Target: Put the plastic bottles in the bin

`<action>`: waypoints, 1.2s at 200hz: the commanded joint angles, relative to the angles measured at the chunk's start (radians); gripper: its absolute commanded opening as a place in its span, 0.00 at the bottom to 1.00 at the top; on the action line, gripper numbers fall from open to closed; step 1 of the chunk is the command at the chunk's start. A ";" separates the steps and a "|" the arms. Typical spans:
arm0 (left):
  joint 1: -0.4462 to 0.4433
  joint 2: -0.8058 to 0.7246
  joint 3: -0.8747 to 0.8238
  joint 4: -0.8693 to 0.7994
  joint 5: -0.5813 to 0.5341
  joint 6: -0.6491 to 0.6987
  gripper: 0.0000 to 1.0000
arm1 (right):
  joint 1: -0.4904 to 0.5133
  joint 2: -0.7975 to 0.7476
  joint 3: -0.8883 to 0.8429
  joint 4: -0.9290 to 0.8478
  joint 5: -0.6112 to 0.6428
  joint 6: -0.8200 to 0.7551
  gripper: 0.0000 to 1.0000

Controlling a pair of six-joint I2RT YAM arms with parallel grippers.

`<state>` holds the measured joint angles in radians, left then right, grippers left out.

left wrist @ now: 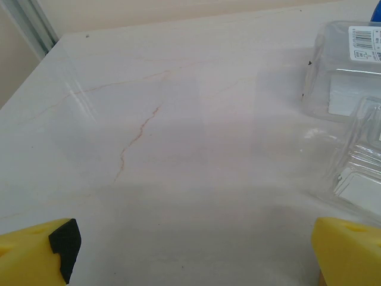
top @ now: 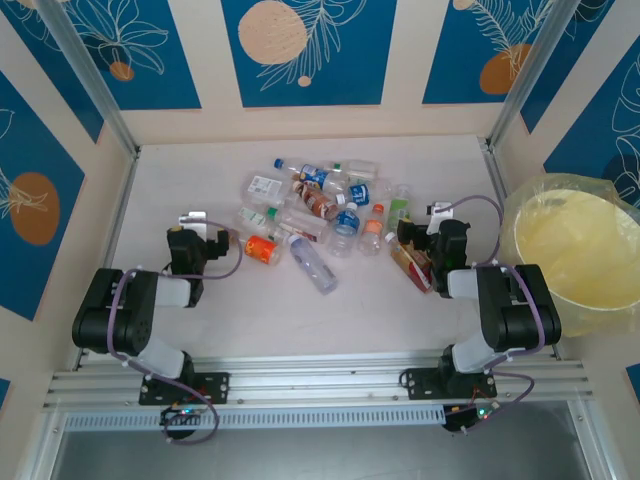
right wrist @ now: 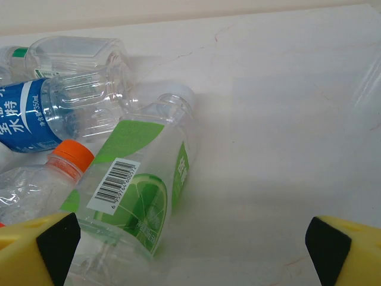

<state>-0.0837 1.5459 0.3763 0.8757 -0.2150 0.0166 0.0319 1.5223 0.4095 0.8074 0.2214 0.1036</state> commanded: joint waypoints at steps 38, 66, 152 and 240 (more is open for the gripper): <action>-0.004 -0.008 -0.010 0.026 -0.007 -0.010 1.00 | -0.016 0.000 -0.011 0.032 0.000 0.032 0.99; -0.005 -0.007 -0.008 0.025 -0.008 -0.010 1.00 | -0.015 -0.001 -0.009 0.030 0.001 0.031 0.99; -0.005 -0.009 -0.010 0.026 -0.009 -0.010 1.00 | -0.020 -0.001 0.000 0.010 -0.080 0.002 0.98; -0.004 -0.095 0.026 -0.107 -0.004 -0.007 1.00 | -0.004 -0.044 0.025 -0.061 -0.110 -0.032 0.99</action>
<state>-0.0837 1.5364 0.3767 0.8558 -0.2150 0.0166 0.0246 1.5211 0.4103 0.7990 0.1295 0.0978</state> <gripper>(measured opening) 0.999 0.995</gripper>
